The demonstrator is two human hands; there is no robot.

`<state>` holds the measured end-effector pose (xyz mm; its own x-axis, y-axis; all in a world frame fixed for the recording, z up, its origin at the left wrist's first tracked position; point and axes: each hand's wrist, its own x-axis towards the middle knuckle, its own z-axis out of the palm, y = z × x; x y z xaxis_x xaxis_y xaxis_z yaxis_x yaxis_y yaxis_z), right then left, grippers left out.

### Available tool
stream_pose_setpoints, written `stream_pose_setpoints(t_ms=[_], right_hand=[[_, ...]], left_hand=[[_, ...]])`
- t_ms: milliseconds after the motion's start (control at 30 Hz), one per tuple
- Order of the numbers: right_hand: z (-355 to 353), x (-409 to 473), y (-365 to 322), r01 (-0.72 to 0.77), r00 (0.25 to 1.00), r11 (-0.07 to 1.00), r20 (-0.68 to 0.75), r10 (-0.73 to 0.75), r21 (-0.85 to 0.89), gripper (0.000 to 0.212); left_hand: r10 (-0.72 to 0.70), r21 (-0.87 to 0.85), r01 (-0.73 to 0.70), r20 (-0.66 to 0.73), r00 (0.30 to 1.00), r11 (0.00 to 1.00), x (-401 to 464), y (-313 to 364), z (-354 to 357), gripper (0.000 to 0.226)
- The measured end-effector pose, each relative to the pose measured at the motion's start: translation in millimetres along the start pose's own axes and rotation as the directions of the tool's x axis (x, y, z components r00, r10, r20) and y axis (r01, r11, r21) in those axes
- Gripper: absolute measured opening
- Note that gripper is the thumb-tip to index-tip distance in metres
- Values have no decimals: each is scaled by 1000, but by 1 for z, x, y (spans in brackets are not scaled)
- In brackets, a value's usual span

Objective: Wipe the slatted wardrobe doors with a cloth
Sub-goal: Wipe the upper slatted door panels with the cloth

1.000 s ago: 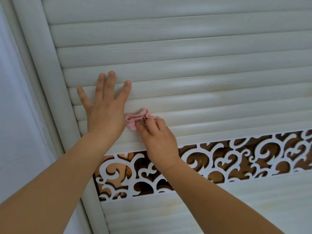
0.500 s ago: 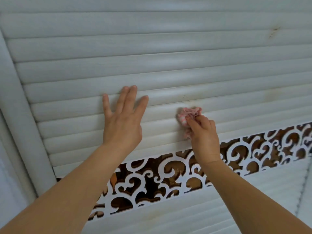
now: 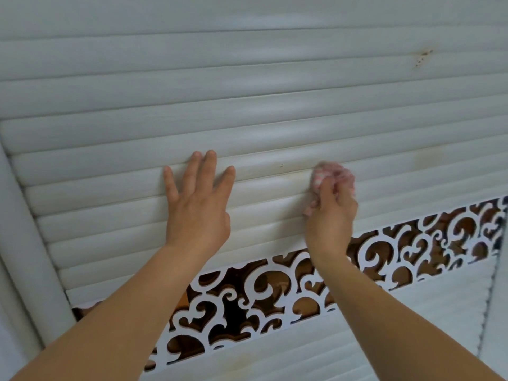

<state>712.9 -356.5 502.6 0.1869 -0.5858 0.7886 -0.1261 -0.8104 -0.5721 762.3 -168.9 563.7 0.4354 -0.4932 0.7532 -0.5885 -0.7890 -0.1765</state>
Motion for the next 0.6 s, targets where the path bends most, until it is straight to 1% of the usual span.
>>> stream_pose_setpoints(t_ms=[33, 100, 167, 233, 267, 333, 367, 400, 500, 600], right_hand=[[4, -8, -10, 22, 999, 1000, 40, -23, 21, 42], [11, -22, -29, 156, 985, 987, 64, -158, 35, 56], [18, -29, -44, 311, 947, 948, 61, -315, 67, 52], [21, -28, -51, 456, 886, 889, 74, -457, 39, 50], [22, -24, -49, 520, 850, 854, 86, -520, 17, 49], [21, -15, -39, 604, 792, 797, 123, -598, -9, 49], [18, -10, -32, 624, 776, 780, 136, -616, -31, 50], [14, -5, -24, 625, 776, 779, 141, -614, -51, 51], [-1, 13, -1, 558, 830, 821, 114, -547, -120, 51], [-13, 27, 26, 464, 886, 870, 109, -452, -165, 57]], left_hand=[[1, 0, -1, -10, 1000, 1000, 0, 0, 1, 75], [8, 4, -8, -44, 999, 1000, 1, 1, 3, 76], [10, -17, -11, -83, 997, 1000, 2, 1, 6, 76], [19, -19, -21, -100, 995, 1000, 2, 1, 7, 72], [29, -9, -30, -112, 993, 1000, 2, 0, 7, 71], [42, 5, -42, -142, 989, 999, 3, -3, 7, 70], [43, 8, -43, -153, 987, 999, 4, -3, 7, 70], [42, 10, -41, -160, 986, 999, 4, -4, 8, 69], [34, 5, -34, -168, 985, 999, 5, -4, 9, 66], [46, -1, -47, -197, 979, 999, 6, -4, 12, 63]])
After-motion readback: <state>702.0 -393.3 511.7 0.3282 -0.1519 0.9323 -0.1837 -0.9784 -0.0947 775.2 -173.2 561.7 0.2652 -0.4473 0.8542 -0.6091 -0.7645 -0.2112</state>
